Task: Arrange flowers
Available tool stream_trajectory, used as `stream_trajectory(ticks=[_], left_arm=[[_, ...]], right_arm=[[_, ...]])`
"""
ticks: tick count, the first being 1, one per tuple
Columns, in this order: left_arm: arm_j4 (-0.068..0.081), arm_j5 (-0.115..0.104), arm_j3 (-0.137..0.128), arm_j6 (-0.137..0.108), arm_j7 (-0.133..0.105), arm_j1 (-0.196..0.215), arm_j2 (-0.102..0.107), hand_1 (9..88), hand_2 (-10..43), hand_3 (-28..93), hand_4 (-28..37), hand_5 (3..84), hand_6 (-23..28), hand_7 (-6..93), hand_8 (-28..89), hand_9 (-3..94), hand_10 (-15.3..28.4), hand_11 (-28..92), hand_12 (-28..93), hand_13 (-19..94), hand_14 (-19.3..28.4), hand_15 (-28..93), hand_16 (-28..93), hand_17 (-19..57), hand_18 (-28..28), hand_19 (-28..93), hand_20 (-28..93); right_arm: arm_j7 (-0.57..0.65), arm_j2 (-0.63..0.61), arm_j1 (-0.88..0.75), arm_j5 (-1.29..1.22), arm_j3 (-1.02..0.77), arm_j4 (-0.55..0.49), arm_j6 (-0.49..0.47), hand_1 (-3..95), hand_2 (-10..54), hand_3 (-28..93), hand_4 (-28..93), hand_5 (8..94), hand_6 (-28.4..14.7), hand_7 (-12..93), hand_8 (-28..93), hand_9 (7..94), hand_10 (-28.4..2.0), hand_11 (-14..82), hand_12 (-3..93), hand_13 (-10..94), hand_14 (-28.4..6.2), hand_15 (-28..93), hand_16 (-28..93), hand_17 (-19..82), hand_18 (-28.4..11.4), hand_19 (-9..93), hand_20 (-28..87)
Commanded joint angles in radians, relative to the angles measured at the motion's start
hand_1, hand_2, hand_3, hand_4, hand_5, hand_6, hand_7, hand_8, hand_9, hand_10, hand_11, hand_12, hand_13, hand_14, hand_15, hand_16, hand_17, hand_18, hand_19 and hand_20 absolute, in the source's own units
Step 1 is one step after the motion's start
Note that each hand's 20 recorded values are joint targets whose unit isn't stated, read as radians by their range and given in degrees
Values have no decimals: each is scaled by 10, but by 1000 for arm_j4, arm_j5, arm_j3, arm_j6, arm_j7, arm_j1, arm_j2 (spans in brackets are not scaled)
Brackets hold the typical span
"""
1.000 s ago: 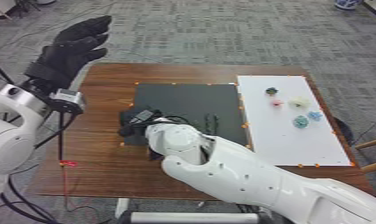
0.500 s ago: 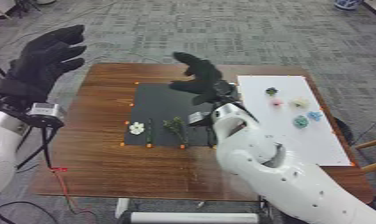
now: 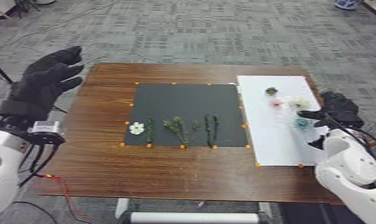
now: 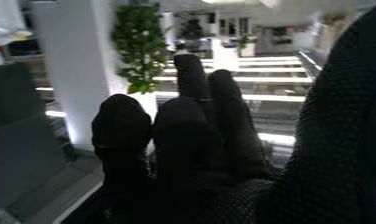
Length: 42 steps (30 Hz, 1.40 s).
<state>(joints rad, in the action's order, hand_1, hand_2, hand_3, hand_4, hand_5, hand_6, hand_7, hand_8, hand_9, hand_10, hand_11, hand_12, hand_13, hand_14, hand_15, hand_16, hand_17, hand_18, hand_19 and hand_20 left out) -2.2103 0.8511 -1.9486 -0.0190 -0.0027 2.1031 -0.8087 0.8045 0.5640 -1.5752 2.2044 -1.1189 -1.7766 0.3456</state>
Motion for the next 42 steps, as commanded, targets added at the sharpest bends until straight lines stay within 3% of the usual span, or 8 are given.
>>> stream_trajectory(ticks=[1,19,22,23,26,31,38,42], left_arm=[[4,5,1,-2,8,-27,7,257,-22,708,-267,243,23,194,-92,159,96,185,191,58,127,375,-43,-118,184,391,75],[-5,5,-18,-14,22,-20,3,257,-21,708,-267,244,23,192,-92,159,96,188,190,58,126,375,-44,-117,183,388,76],[-9,5,-20,-19,19,-14,0,256,-21,709,-267,244,23,192,-92,159,96,188,190,58,126,374,-45,-117,183,389,76],[-9,5,-19,-18,19,-16,0,257,-21,709,-267,244,23,192,-92,159,96,189,190,58,126,375,-45,-117,184,389,76],[-9,5,-18,-19,20,-18,2,257,-22,709,-267,244,23,192,-92,159,96,188,190,58,127,377,-45,-118,184,389,76],[-11,5,-27,-25,21,-11,1,257,-22,710,-267,243,22,193,-92,160,96,190,190,58,127,377,-45,-118,184,389,76],[-10,5,-25,-24,21,-10,0,257,-22,710,-268,244,23,192,-93,159,96,188,189,58,127,378,-46,-118,184,389,76],[-11,6,-26,-26,21,-9,-2,256,-22,710,-268,244,23,192,-92,159,96,188,189,57,127,378,-46,-118,183,389,76]], right_arm=[[6,17,-59,8,-18,-16,-14,616,-95,-58,-87,459,-90,141,-96,515,-130,179,167,725,-59,882,274,422,-227,932,613],[-69,62,68,16,112,62,-33,645,-95,40,-140,585,-16,196,-130,662,-85,186,164,779,-45,875,282,466,-216,932,647],[-85,71,130,27,179,100,-14,616,-95,262,-258,601,-8,211,-141,681,-81,195,161,791,-44,876,282,479,-219,932,653],[-93,71,144,42,203,117,16,506,-95,522,-276,618,2,223,-146,707,-74,208,166,797,-42,877,281,486,-218,932,657],[-93,70,183,67,267,142,88,366,-95,797,-282,674,22,260,-118,767,-65,240,209,817,-38,877,284,505,-213,932,672],[-126,68,209,82,305,157,157,483,-95,810,-281,755,30,355,-12,898,-42,167,437,841,-32,876,287,534,-208,932,690],[-107,52,204,95,293,124,192,490,-95,839,-282,799,24,347,-6,919,-42,183,442,856,-28,875,284,549,-208,932,694],[-81,56,187,91,253,80,54,460,-95,838,-282,754,16,327,-8,881,-40,114,414,847,-26,873,305,543,-209,932,700]])
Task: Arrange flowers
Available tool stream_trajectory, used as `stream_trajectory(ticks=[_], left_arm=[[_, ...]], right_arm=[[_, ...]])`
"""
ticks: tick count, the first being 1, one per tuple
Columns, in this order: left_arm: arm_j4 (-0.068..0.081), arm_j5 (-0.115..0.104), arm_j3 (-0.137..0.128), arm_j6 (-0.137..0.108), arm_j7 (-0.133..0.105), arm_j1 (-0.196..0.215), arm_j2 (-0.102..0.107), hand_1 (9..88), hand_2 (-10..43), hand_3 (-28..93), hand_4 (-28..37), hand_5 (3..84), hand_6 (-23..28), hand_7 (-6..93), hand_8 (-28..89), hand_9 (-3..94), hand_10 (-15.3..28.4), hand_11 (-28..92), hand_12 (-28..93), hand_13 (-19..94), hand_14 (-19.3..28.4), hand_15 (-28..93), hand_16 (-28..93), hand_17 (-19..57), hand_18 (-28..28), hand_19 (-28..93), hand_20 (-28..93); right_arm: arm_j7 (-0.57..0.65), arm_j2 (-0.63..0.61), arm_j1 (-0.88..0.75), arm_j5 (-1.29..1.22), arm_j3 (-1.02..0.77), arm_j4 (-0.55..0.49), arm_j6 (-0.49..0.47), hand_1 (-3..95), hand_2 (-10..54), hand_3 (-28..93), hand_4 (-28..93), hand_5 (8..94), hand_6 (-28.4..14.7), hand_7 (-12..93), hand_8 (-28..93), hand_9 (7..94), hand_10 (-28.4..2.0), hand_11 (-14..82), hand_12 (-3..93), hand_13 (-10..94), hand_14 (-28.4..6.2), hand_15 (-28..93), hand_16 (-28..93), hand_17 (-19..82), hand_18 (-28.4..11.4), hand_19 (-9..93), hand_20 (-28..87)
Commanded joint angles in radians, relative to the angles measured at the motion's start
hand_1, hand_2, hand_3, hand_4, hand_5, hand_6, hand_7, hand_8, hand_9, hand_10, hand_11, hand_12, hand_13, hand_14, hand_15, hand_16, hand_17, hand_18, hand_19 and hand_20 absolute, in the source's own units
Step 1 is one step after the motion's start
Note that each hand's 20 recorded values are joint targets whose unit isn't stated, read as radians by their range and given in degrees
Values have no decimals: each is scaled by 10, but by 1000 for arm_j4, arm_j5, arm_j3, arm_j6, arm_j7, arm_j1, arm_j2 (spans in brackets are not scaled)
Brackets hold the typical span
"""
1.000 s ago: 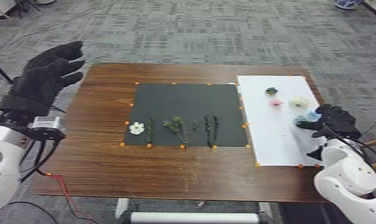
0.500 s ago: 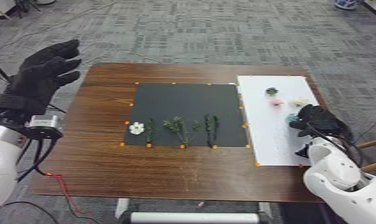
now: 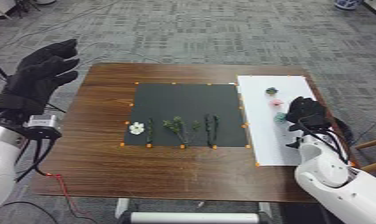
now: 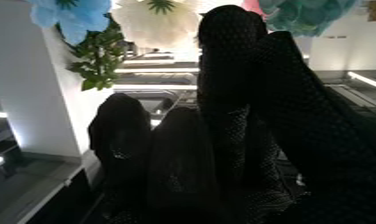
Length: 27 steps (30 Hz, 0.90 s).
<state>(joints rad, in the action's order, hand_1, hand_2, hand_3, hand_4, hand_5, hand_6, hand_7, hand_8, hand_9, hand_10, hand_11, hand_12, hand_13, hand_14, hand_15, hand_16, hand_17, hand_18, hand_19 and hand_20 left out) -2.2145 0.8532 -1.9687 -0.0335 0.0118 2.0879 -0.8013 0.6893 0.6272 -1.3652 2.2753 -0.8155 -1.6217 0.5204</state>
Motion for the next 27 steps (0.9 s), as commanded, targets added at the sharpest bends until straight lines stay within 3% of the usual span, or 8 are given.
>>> stream_trajectory(ticks=[1,3,4,6,9,20,25,27], left_arm=[[-6,4,-5,-7,2,6,-9,256,-22,711,-268,244,23,192,-93,160,96,189,189,58,127,378,-46,-117,183,389,76],[-3,3,-1,-6,6,1,-8,255,-22,711,-268,244,23,191,-92,159,97,189,189,57,127,378,-46,-117,183,389,76],[-4,5,-3,-6,7,3,-8,256,-22,711,-268,244,23,191,-92,159,97,188,189,58,127,377,-47,-117,183,389,76],[-7,3,-8,-6,4,10,-10,255,-22,711,-268,243,22,192,-92,159,96,187,189,57,127,378,-46,-117,183,389,76],[-5,3,-5,-4,4,7,-8,255,-22,711,-268,243,22,193,-92,159,96,188,190,57,126,379,-46,-117,183,389,76],[-4,2,-6,5,0,6,-2,254,-24,715,-269,244,22,193,-93,159,96,190,190,58,126,377,-46,-117,183,389,76],[0,3,0,5,0,-2,2,256,-23,713,-271,243,21,195,-93,159,96,191,190,58,125,379,-46,-117,183,390,76],[-1,4,0,4,2,-1,2,255,-24,715,-271,244,21,196,-94,159,95,191,190,58,125,379,-46,-117,183,390,76]], right_arm=[[46,-8,-32,7,-67,-93,-165,434,-95,831,-281,714,10,300,-16,838,-47,117,380,837,-25,873,310,532,-208,932,698],[42,-12,-37,-15,-64,-101,-120,372,-95,850,-282,661,1,261,-101,756,-71,205,272,817,-27,877,310,516,-208,932,693],[50,-10,-45,-13,-77,-114,-161,340,-95,857,-282,628,-12,243,-126,712,-85,232,235,804,-29,877,310,502,-209,932,690],[40,-7,-47,-31,-80,-118,-176,303,-95,862,-283,569,-31,220,-129,641,-101,239,210,773,-36,878,310,469,-215,932,675],[34,0,-52,-45,-88,-122,-219,291,-95,860,-283,550,-39,215,-125,620,-107,234,205,760,-41,879,307,457,-215,932,664],[7,11,-32,-41,-40,-105,-279,319,-95,855,-283,593,-14,239,-134,654,-97,255,210,755,-42,880,290,449,-213,932,649],[5,19,24,-14,56,-62,-196,348,-95,853,-283,613,3,273,-141,678,-89,293,225,764,-37,879,285,459,-209,932,649],[3,25,26,-35,49,-68,-221,411,-95,798,-283,636,9,352,-46,743,-61,224,370,775,-33,877,284,469,-205,932,653]])
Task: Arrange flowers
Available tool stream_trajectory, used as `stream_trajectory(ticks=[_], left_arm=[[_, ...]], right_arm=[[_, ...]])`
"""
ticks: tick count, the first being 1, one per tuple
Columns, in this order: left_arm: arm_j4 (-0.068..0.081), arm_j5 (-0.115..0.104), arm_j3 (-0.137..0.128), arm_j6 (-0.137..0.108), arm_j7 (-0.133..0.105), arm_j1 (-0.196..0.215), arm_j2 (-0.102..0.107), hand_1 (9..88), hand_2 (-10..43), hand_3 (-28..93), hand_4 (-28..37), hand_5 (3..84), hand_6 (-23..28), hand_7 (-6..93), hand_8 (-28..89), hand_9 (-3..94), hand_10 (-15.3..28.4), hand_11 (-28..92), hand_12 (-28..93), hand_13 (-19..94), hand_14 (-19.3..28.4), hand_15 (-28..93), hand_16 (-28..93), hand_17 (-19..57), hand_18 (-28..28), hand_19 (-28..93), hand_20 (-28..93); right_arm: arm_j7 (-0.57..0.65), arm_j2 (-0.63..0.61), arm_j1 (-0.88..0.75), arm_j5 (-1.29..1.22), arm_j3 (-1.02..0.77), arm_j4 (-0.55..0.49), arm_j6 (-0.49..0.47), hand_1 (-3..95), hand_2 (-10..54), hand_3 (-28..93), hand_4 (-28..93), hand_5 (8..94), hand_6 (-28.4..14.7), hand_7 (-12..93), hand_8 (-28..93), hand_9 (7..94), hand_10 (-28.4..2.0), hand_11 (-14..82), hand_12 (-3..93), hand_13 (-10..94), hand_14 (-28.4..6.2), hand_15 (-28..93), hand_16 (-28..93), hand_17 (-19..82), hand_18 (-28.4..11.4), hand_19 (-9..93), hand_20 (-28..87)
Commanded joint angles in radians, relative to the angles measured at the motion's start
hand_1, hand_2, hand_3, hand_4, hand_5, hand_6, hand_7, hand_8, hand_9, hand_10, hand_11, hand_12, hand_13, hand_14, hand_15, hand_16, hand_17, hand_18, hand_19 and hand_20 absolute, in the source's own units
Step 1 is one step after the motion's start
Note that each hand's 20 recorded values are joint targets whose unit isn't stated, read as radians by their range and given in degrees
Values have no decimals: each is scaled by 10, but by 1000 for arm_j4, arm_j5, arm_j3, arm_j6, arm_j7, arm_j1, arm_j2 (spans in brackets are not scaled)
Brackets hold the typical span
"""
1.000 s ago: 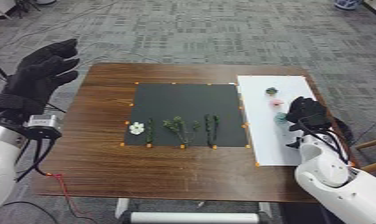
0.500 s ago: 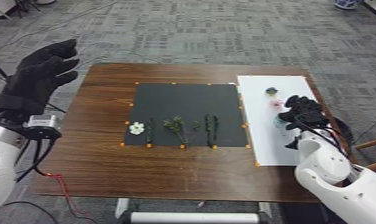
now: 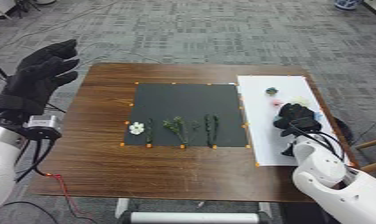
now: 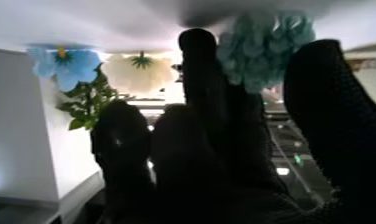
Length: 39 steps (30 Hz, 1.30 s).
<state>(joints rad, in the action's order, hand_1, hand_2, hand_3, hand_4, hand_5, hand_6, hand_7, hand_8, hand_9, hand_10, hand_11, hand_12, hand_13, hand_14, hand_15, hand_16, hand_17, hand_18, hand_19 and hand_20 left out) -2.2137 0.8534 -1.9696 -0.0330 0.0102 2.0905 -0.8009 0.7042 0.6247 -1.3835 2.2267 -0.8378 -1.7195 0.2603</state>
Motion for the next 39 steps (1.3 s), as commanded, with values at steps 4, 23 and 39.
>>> stream_trajectory(ticks=[4,23,39], left_arm=[[-2,4,-1,3,1,0,2,255,-24,716,-272,244,21,196,-95,160,96,194,190,58,125,379,-47,-117,183,389,76],[-1,6,22,-17,11,-30,22,251,-29,724,-274,244,20,197,-96,158,94,193,188,58,123,378,-47,-116,180,387,76],[16,16,104,-92,-46,-111,74,240,-56,757,-282,257,10,225,-109,162,86,218,196,51,104,375,-38,-110,155,368,81]], right_arm=[[-20,16,44,18,69,17,87,502,-95,817,-282,719,18,482,20,837,-37,265,515,798,-29,867,286,490,-201,932,651],[-120,223,705,-42,546,97,253,503,-95,862,-282,757,-3,474,1,848,-48,301,516,819,-22,863,300,512,-201,932,670],[-151,640,961,-156,911,364,214,520,-95,830,-283,777,-1,447,-39,872,-45,232,501,829,-20,866,304,525,-200,932,682]])
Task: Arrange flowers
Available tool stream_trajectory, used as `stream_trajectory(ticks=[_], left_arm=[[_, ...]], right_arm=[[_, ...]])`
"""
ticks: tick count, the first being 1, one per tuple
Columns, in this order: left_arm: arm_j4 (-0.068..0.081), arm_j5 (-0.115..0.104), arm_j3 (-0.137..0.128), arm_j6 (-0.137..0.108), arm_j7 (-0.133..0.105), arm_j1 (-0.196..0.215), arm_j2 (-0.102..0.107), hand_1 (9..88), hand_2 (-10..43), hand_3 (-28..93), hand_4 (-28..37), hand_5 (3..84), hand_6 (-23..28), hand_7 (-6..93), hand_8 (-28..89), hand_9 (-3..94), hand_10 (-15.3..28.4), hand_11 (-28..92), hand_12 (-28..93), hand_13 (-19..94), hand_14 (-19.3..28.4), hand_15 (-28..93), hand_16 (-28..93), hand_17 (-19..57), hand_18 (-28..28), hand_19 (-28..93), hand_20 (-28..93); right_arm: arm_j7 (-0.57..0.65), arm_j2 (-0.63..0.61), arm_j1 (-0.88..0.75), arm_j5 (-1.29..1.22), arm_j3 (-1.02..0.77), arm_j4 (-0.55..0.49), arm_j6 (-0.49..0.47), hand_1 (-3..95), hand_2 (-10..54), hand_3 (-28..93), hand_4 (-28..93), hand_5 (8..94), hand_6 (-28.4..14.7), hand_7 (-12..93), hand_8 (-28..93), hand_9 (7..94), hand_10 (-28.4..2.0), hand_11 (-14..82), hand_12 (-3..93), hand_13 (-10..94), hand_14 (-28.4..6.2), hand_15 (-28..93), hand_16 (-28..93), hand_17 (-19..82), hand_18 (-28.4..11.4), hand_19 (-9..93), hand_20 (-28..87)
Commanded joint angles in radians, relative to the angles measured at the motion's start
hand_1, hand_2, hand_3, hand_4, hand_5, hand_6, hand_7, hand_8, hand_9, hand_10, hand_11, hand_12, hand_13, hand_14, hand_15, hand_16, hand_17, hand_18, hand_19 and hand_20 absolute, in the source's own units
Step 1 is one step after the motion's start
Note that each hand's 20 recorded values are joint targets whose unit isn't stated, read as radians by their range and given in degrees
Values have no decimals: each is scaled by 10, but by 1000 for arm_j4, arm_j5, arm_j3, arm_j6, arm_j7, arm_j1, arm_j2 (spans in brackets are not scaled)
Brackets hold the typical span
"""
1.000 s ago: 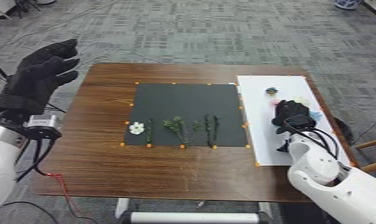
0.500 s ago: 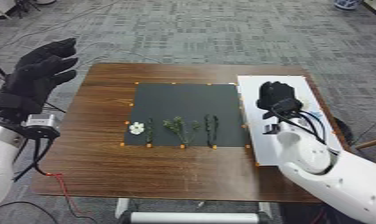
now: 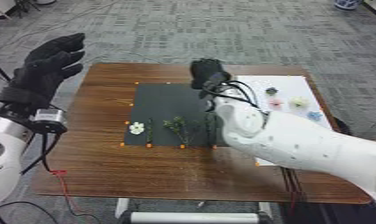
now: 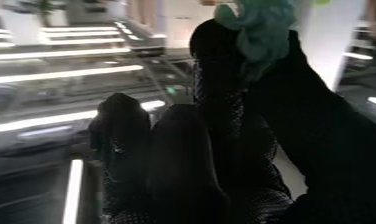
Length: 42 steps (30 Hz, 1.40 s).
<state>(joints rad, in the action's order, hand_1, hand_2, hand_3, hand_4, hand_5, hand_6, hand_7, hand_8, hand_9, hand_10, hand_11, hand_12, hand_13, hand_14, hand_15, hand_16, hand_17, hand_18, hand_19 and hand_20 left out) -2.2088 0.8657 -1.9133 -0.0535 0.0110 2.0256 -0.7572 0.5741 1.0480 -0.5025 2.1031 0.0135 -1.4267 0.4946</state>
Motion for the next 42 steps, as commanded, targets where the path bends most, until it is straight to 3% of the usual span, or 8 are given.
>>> stream_trajectory(ticks=[1,3,6,8,16,19,27,42], left_arm=[[6,5,42,-72,-48,-38,29,240,-55,756,-282,262,12,227,-111,166,87,222,196,53,105,381,-38,-108,154,368,82],[5,1,49,-82,-67,-38,34,242,-55,756,-282,269,14,232,-113,173,89,229,195,55,105,390,-38,-105,152,368,83],[15,1,77,-72,-70,-69,41,247,-55,753,-283,287,19,233,-118,188,92,241,188,67,107,404,-46,-98,153,373,85],[18,6,96,-87,-78,-85,44,249,-53,750,-283,291,20,235,-119,197,94,248,187,72,111,417,-47,-96,155,376,85],[42,6,140,-60,-79,-137,42,257,-39,739,-283,294,30,228,-118,207,107,248,174,79,126,441,-66,-97,166,394,80],[41,5,139,-57,-77,-137,43,258,-35,734,-283,293,32,221,-114,204,109,243,172,79,129,439,-70,-98,168,397,77],[59,5,177,-26,-61,-185,44,258,-32,734,-281,282,33,207,-105,191,108,222,167,74,133,415,-76,-99,169,399,70],[67,5,183,-1,-42,-201,35,248,-35,741,-256,248,20,188,-93,161,88,173,163,59,112,323,-49,-101,156,354,84]], right_arm=[[-22,233,80,-27,66,84,-27,522,-95,827,-283,777,0,445,-39,874,-44,228,502,830,-20,866,304,525,-200,932,682],[-26,258,79,-28,74,105,-49,528,-95,820,-283,778,2,439,-42,878,-43,217,500,830,-19,866,304,527,-200,932,681],[-29,283,58,-26,69,131,-60,532,-95,813,-283,779,4,433,-43,881,-42,204,497,832,-18,866,304,529,-198,932,681],[-34,295,39,-20,59,139,-71,534,-95,809,-283,779,6,430,-44,884,-42,197,493,832,-18,866,304,530,-198,932,681],[-48,323,-25,6,22,175,-126,540,-95,800,-283,788,12,415,-53,897,-39,171,475,839,-16,863,305,535,-199,932,681],[-42,338,-31,3,28,185,-130,546,-95,798,-283,796,13,398,-52,907,-38,150,455,843,-17,860,305,542,-200,932,679],[-49,371,-48,23,32,206,-128,553,-95,791,-283,805,22,365,-43,921,-34,114,428,849,-14,856,307,547,-199,932,680],[-54,377,-85,62,24,231,-143,556,-95,757,-283,826,49,315,-43,933,-32,87,351,855,-18,857,306,549,-199,932,681]])
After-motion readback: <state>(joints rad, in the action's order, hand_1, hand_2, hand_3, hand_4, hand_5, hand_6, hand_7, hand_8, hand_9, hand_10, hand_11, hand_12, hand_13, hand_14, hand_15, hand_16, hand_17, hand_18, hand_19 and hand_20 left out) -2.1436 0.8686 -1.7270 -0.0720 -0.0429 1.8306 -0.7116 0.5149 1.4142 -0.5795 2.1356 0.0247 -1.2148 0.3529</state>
